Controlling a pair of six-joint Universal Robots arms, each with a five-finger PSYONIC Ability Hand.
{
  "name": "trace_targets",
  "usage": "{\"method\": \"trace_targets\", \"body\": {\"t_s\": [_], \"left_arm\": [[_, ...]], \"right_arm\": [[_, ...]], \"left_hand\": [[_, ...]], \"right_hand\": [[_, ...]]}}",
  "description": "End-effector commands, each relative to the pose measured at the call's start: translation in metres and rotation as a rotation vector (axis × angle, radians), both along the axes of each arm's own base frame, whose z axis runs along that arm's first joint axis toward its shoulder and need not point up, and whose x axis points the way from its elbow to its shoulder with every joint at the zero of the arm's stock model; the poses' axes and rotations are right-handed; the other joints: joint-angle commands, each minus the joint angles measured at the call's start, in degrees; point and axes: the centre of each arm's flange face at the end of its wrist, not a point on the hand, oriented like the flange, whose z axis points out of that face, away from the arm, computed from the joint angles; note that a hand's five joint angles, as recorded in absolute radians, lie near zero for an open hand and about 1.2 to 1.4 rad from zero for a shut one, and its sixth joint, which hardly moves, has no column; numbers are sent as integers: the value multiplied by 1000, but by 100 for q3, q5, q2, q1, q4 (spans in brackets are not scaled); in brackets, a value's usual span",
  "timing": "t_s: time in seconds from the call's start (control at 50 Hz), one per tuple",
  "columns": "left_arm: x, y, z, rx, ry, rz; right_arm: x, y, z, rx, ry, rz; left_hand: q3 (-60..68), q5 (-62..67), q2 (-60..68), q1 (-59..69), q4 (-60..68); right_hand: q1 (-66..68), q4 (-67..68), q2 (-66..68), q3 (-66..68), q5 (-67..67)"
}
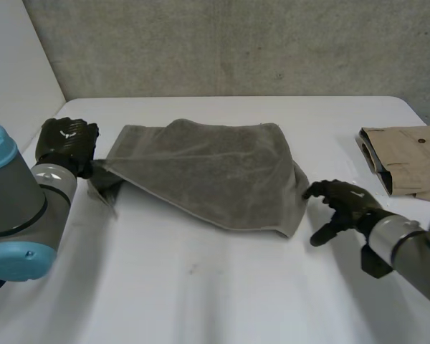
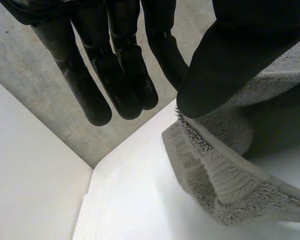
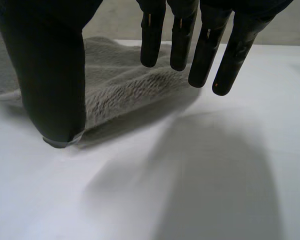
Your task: Fold the laundry.
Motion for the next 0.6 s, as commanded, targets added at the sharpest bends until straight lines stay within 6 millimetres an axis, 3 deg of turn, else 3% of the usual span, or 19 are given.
{"method": "trace_targets", "body": {"t_s": [0.02,0.26,0.6], "left_arm": [[1,0,-1,4,1,1],[1,0,-2,8,0,1],[0,2,-3,10,-2,-5]], "right_arm": [[27,-8,-10,-9,15,55],[62,-12,-22,-27,28,115],[86,-5,-18,-54,34,159]], "left_hand": [[1151,1428,1126,1394,1108],[1151,1428,1126,1394,1108],[1151,1428,1126,1394,1108]], "right_hand": [[881,460,515,468,504],[393,-28,27,-20,16],[106,-314,-259,-307,-270]]}}
